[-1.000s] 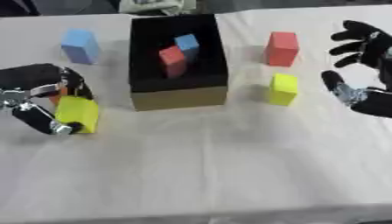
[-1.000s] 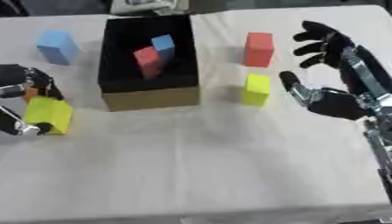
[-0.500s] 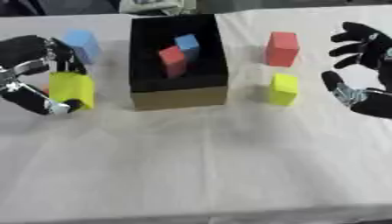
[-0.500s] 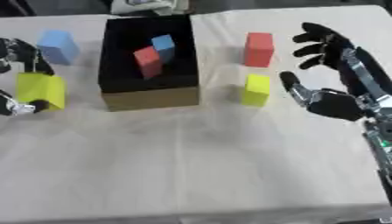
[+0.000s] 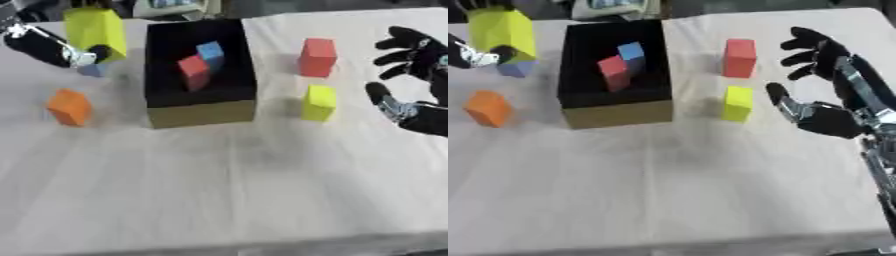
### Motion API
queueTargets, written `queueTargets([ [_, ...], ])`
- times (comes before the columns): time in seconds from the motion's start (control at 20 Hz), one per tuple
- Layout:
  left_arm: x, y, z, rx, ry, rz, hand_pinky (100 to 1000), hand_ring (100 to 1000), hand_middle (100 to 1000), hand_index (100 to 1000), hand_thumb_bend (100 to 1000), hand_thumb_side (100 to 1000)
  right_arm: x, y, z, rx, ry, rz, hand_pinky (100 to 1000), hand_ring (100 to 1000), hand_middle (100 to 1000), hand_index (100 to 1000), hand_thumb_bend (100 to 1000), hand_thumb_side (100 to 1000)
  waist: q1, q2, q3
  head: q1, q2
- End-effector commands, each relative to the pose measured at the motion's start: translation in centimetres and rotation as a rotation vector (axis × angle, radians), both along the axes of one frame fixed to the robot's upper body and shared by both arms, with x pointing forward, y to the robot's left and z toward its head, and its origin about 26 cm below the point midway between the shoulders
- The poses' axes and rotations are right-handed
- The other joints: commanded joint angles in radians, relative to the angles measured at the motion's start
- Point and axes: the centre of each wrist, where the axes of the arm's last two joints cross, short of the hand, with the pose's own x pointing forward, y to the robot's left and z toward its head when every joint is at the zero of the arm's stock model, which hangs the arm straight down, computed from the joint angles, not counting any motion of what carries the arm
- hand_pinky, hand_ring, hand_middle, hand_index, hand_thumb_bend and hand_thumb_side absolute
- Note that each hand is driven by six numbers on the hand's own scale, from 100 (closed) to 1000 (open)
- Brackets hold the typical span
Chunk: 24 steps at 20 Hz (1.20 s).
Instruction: Pick up objects on the table and place them in the box.
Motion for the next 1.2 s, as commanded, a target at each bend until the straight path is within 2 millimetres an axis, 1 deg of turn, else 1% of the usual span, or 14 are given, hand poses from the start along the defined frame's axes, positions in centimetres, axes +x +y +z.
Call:
queueTargets([
  [0.05, 1.5, -1.5, 0.4, -0.004, -0.033, -0.002, 694, 466, 348, 599, 354, 223, 0.1, 0.0, 0.5, -0.005, -0.015, 0.006, 656, 759, 809, 961, 292, 342, 0.001, -0.031, -0.004, 0.006, 0.005],
  [0.2, 3.4, -3.0, -0.4, -0.029, -0.035, 0.004, 694, 465, 350, 602, 360, 228, 0.1, 0.1, 0.5, -0.001, -0.013, 0.012, 655, 759, 808, 961, 290, 342, -0.002, -0.030, -0.010, 0.011, 0.005],
  [0.35, 4.8, -4.4, -1.5, -0.041, -0.039, 0.010, 695, 469, 354, 607, 365, 232, 0.1, 0.2, 0.4, 0.002, -0.009, 0.017, 655, 759, 808, 961, 288, 343, -0.004, -0.031, -0.014, 0.020, 0.005],
  [0.5, 5.7, -5.6, -2.5, -0.041, -0.038, 0.007, 698, 474, 360, 613, 372, 236, 0.1, 0.3, 0.3, 0.005, -0.006, 0.023, 655, 759, 808, 961, 286, 344, -0.006, -0.030, -0.017, 0.026, 0.005],
  [0.65, 6.1, -6.5, -3.3, -0.031, -0.037, -0.001, 703, 482, 371, 622, 379, 241, 0.1, 0.4, 0.3, 0.006, -0.003, 0.026, 655, 759, 808, 961, 285, 344, -0.007, -0.030, -0.021, 0.031, 0.005],
  [0.75, 6.4, -7.0, -3.8, -0.016, -0.027, -0.007, 711, 499, 397, 644, 397, 254, 0.2, 0.5, 0.2, 0.008, -0.003, 0.029, 655, 758, 807, 960, 283, 345, -0.007, -0.029, -0.023, 0.034, 0.005],
  [0.9, 6.7, -7.4, -4.8, 0.005, -0.003, -0.012, 726, 548, 479, 715, 449, 283, 0.2, 0.6, 0.2, 0.009, -0.003, 0.032, 654, 758, 807, 961, 281, 344, -0.007, -0.028, -0.025, 0.037, 0.005],
  [0.95, 6.8, -7.5, -5.2, 0.012, 0.006, -0.015, 738, 576, 512, 746, 502, 315, 0.2, 0.6, 0.2, 0.010, -0.003, 0.032, 654, 758, 807, 961, 280, 344, -0.007, -0.028, -0.026, 0.038, 0.005],
  [1.0, 6.8, -7.5, -5.5, 0.017, 0.012, -0.016, 763, 625, 574, 789, 541, 341, 0.2, 0.6, 0.2, 0.011, -0.002, 0.032, 654, 758, 807, 960, 279, 345, -0.007, -0.027, -0.026, 0.038, 0.005],
  [1.05, 6.9, -7.4, -5.9, 0.021, 0.016, -0.016, 781, 660, 617, 817, 593, 375, 0.2, 0.5, 0.2, 0.011, -0.001, 0.030, 654, 758, 806, 960, 279, 345, -0.007, -0.027, -0.026, 0.037, 0.005],
  [1.1, 6.8, -7.3, -6.0, 0.023, 0.013, -0.014, 799, 693, 663, 847, 709, 444, 0.2, 0.5, 0.2, 0.011, 0.000, 0.028, 654, 758, 806, 960, 278, 345, -0.007, -0.026, -0.026, 0.037, 0.005],
  [1.15, 6.8, -7.1, -6.1, 0.022, 0.005, -0.010, 809, 710, 689, 858, 760, 471, 0.1, 0.4, 0.1, 0.012, 0.000, 0.026, 654, 758, 806, 960, 278, 345, -0.007, -0.026, -0.025, 0.036, 0.005],
  [1.2, 6.7, -7.0, -6.0, 0.022, -0.007, -0.005, 826, 738, 728, 873, 860, 524, 0.1, 0.4, 0.1, 0.013, 0.001, 0.025, 654, 758, 806, 960, 277, 345, -0.007, -0.026, -0.025, 0.036, 0.005],
])
